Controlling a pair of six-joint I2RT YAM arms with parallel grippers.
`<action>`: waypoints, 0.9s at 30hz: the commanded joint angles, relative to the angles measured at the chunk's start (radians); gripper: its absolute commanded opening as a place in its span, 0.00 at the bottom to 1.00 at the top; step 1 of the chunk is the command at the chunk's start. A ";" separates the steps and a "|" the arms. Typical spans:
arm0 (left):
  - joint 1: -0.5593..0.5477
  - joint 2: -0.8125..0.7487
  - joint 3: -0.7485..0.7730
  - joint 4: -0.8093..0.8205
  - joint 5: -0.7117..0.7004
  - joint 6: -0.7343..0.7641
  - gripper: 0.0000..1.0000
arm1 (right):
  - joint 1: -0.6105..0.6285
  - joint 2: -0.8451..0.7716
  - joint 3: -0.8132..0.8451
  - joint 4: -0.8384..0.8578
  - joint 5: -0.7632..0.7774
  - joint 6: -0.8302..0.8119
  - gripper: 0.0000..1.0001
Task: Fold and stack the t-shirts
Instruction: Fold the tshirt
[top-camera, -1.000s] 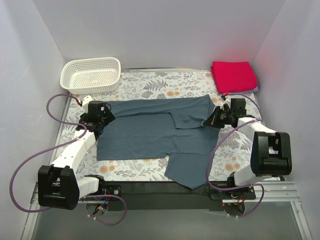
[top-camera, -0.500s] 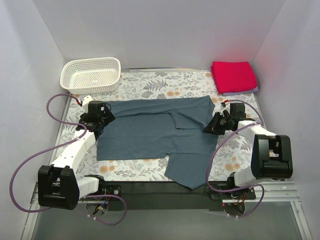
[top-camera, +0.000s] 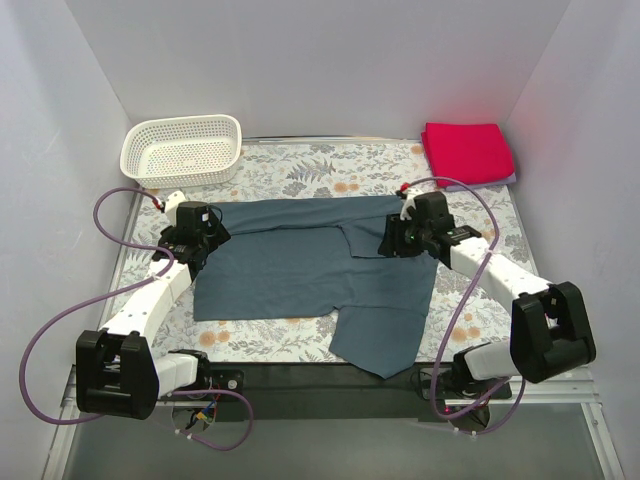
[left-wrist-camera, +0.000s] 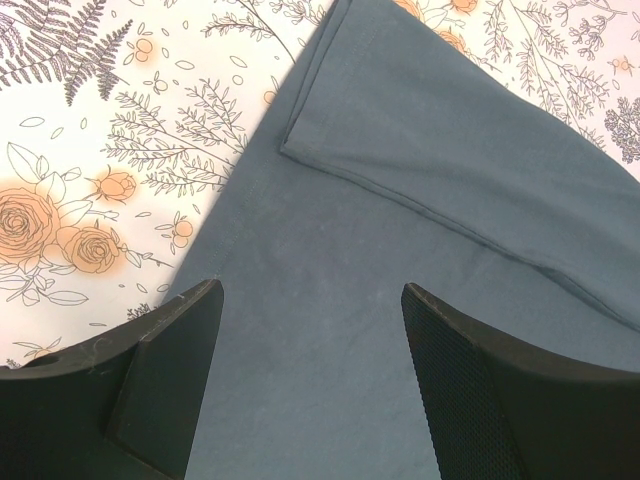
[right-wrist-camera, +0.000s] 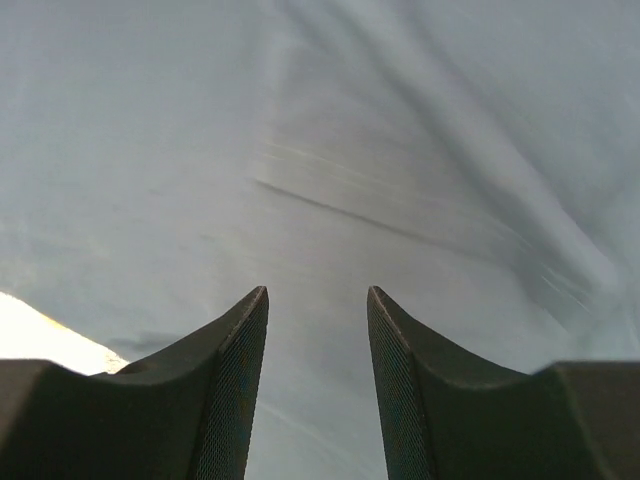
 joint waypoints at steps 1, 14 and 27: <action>-0.003 -0.015 -0.001 0.014 -0.008 0.008 0.67 | 0.118 0.022 0.086 0.033 0.119 -0.066 0.43; -0.003 -0.020 0.001 0.014 -0.010 0.011 0.67 | 0.316 0.355 0.284 0.057 0.310 -0.084 0.38; -0.003 -0.028 -0.001 0.014 -0.011 0.012 0.67 | 0.342 0.461 0.328 0.056 0.370 -0.081 0.24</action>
